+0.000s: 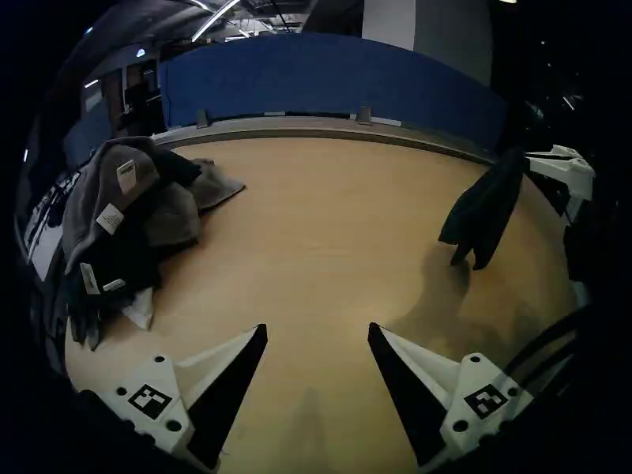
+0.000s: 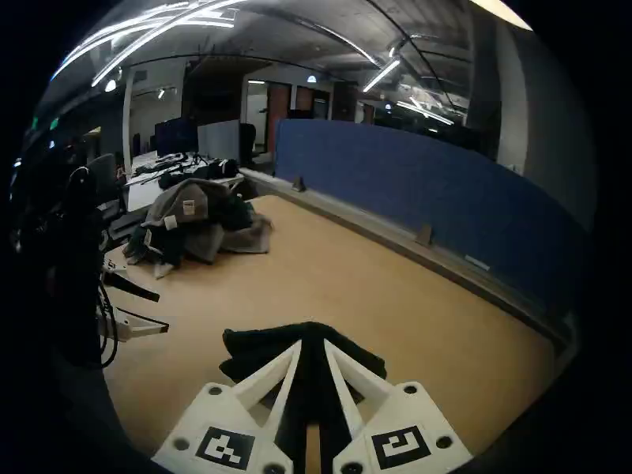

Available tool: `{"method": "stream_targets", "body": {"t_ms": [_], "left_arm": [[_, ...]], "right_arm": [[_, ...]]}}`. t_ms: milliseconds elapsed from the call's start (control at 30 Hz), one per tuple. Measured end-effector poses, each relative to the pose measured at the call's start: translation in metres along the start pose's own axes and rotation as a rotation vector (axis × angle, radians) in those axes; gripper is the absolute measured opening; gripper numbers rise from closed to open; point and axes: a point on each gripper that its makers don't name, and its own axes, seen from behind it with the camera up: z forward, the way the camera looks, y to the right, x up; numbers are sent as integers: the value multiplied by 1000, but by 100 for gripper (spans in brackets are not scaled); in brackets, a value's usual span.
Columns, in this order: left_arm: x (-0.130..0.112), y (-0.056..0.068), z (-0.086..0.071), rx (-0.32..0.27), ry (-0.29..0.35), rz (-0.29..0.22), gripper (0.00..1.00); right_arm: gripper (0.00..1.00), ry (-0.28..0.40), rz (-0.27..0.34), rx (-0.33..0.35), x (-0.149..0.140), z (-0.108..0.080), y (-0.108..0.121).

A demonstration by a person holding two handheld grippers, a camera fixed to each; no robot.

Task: Fold towel

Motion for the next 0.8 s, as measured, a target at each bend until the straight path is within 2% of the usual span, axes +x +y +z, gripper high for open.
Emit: {"method": "stream_targets", "body": {"t_ms": [467, 800], "left_arm": [[10, 21, 11, -29, -4, 39, 95], [16, 28, 16, -34, -5, 57, 95]], "right_arm": [[5, -15, 66, -167, -27, -56, 86], [5, -32, 106, -268, -49, -94, 150]]}}
